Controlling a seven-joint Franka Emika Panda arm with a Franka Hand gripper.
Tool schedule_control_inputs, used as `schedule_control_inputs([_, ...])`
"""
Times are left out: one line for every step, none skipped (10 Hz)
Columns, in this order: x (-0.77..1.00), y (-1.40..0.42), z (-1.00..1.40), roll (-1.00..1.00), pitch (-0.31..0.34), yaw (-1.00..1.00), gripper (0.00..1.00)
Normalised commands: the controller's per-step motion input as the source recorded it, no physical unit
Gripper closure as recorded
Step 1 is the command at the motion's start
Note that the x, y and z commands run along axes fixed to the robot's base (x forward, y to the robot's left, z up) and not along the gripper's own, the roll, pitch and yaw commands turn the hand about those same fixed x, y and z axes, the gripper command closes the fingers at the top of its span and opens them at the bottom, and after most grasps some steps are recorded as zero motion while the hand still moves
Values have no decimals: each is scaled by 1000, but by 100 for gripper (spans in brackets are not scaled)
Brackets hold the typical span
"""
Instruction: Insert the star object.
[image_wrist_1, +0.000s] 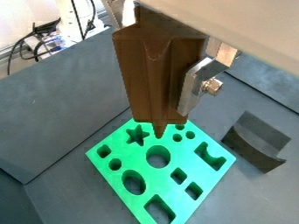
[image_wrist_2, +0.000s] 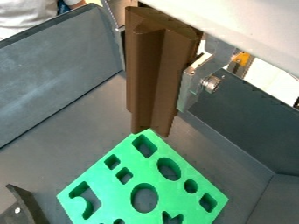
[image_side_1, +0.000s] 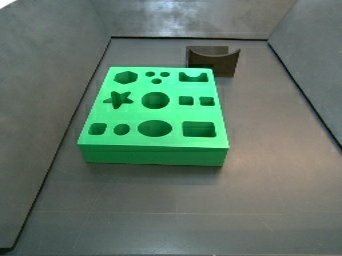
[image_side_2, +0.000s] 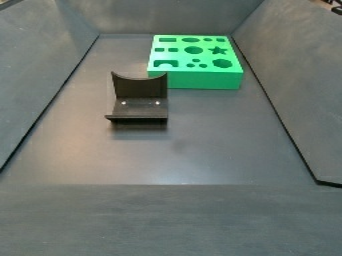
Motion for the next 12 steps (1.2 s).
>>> schedule_control_inputs([0, 123, -220, 36, 0, -20, 100])
schedule_control_inputs([0, 86, -429, 0, 1, -94, 100])
schedule_control_inputs([-183, 194, -740, -51, 1, -163, 100])
schedule_control_inputs([-403, 391, -906, -139, 26, -220, 100])
schedule_control_inputs([-554, 480, -837, -199, 0, -314, 100])
schedule_control_inputs([-543, 383, -823, -203, 1, -414, 100])
schedule_control_inputs([-400, 254, -749, -214, 10, -531, 100])
schedule_control_inputs([-103, 131, -577, -226, 50, -631, 100])
schedule_control_inputs([0, 0, -529, -250, 89, -743, 100])
schedule_control_inputs([0, 0, -463, -256, 33, -774, 100])
schedule_control_inputs([0, 0, -397, -259, 0, -774, 100])
schedule_control_inputs([0, 0, -426, -257, 0, -771, 100])
